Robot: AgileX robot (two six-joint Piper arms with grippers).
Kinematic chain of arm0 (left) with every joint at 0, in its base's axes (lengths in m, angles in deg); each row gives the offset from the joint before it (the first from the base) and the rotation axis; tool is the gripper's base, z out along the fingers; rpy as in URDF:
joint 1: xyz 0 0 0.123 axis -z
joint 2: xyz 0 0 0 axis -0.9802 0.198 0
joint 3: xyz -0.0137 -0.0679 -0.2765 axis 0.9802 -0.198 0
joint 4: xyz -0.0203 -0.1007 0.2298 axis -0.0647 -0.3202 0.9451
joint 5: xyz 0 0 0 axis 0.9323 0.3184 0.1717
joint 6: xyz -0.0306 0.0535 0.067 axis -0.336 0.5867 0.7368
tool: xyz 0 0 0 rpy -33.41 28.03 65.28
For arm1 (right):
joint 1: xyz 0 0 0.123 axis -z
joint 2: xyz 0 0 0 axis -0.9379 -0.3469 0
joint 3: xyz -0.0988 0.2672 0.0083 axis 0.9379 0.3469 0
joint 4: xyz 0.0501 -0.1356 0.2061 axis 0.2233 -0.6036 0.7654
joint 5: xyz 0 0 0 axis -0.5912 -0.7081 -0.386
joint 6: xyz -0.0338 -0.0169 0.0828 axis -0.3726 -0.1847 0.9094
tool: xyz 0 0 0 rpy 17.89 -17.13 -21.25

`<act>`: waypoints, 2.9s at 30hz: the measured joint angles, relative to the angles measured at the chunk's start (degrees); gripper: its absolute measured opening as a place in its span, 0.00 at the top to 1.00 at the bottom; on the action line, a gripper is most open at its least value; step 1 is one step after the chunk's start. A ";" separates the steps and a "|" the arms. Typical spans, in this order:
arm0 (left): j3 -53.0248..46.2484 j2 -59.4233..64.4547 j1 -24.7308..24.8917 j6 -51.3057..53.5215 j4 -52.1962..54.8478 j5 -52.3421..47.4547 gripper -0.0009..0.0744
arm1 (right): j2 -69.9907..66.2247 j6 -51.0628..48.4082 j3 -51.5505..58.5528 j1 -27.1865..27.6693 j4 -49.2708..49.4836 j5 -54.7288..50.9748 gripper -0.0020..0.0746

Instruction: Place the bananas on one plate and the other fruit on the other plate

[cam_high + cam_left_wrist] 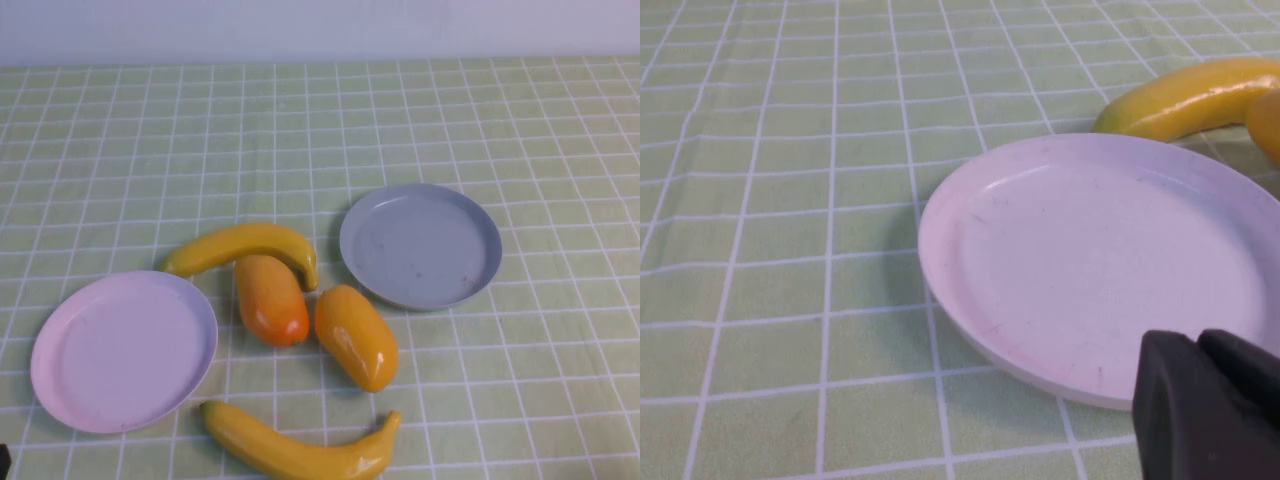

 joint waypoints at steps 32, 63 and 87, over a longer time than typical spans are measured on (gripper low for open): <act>0.00 0.00 0.00 -11.38 -9.73 10.00 0.99 | 0.00 0.00 0.00 0.00 0.00 0.00 0.99; 15.42 22.65 0.00 -23.93 -14.86 -0.25 0.99 | 0.00 0.00 0.00 0.00 0.00 0.00 1.00; 74.21 94.73 18.85 -6.06 -10.18 -31.07 0.99 | 0.00 0.00 0.00 0.00 0.00 0.00 1.00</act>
